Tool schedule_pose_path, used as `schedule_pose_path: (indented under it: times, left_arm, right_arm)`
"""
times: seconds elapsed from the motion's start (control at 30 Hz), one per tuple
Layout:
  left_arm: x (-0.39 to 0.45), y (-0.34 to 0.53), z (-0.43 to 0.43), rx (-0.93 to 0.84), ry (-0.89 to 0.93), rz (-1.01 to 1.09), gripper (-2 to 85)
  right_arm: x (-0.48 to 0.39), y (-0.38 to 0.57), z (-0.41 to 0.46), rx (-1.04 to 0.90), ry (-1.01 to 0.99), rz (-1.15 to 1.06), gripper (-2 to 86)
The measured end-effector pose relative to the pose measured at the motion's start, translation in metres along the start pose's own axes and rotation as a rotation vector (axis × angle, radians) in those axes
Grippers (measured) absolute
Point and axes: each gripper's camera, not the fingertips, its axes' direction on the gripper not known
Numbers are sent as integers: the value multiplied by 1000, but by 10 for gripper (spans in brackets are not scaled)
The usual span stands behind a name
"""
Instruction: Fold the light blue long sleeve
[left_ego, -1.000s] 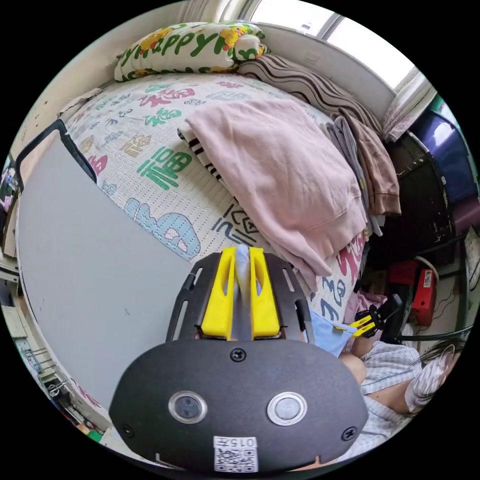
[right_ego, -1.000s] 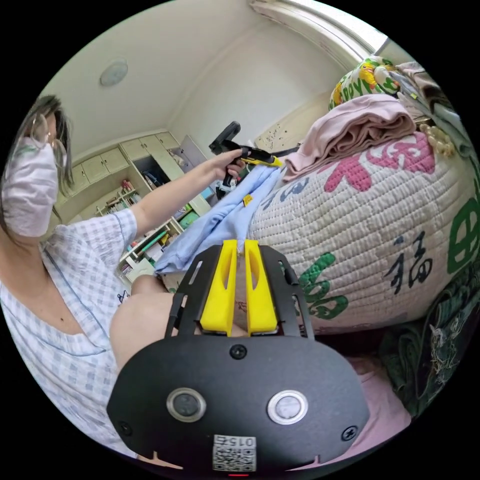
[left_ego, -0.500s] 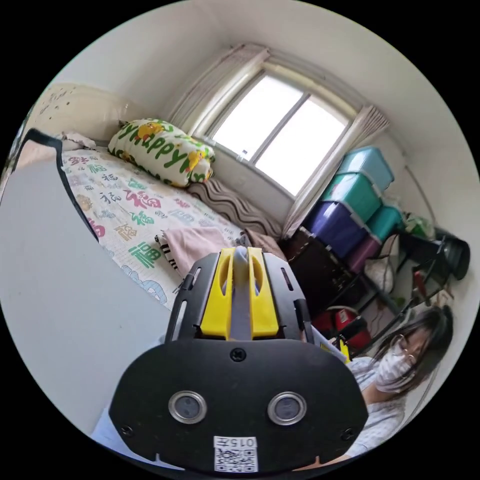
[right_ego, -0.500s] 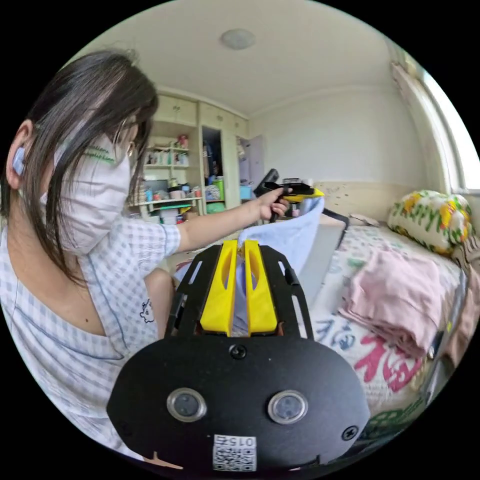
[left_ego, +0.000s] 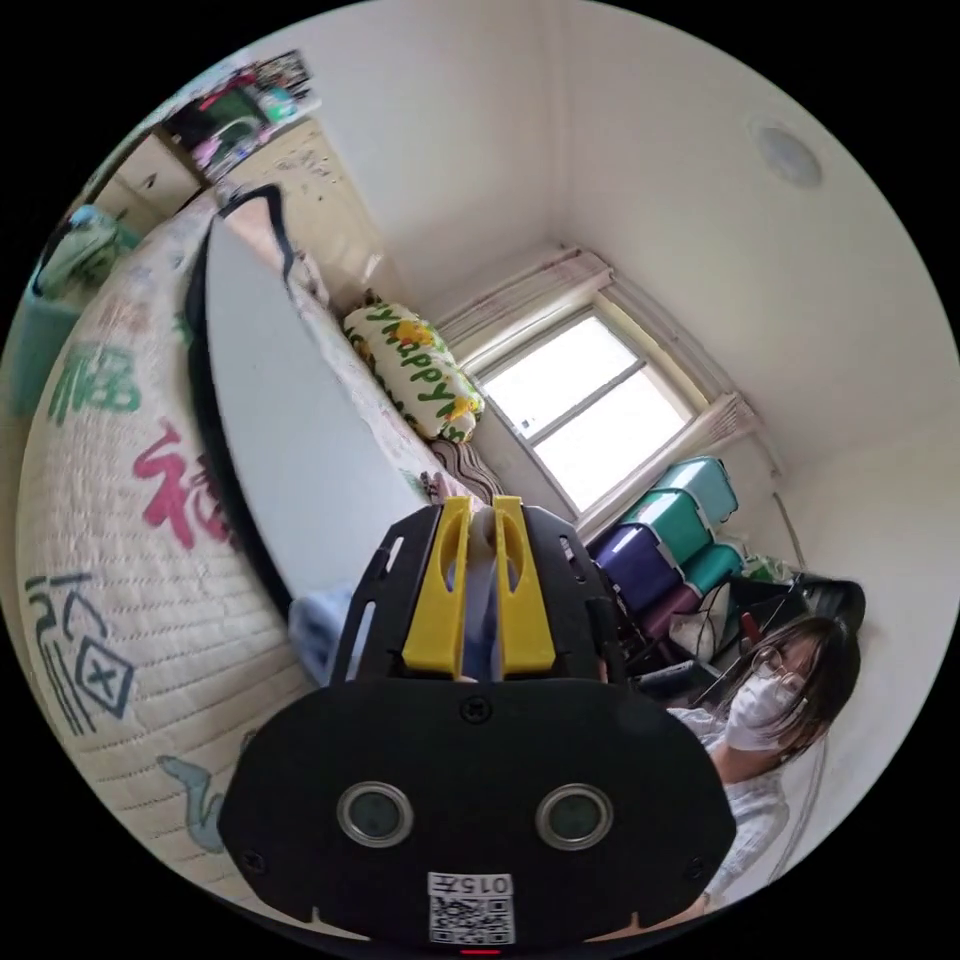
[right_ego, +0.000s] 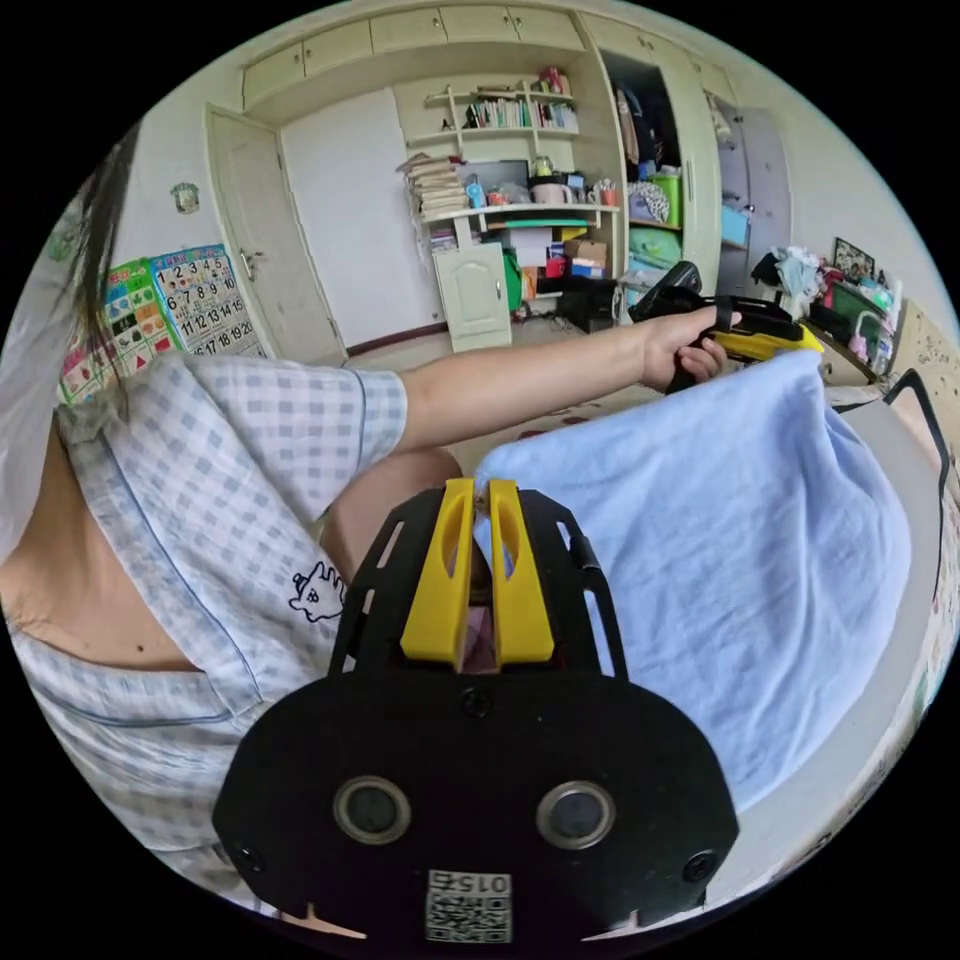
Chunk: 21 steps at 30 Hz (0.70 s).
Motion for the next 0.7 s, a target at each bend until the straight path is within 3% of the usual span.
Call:
schedule_pose_path:
  times: [0.3, 0.53, 0.7]
  left_arm:
    - [-58, 9, -44, -35, -28, -150, 17]
    - [-26, 5, -69, -103, -153, -91, 128]
    - [-17, 2, -35, -169, -179, -78, 130]
  right_arm:
    - [0, -42, 87, -182, 78, 7, 17]
    - [-8, -56, 122, -221, 148, -35, 21]
    - [-14, -64, 142, -251, 222, -78, 21]
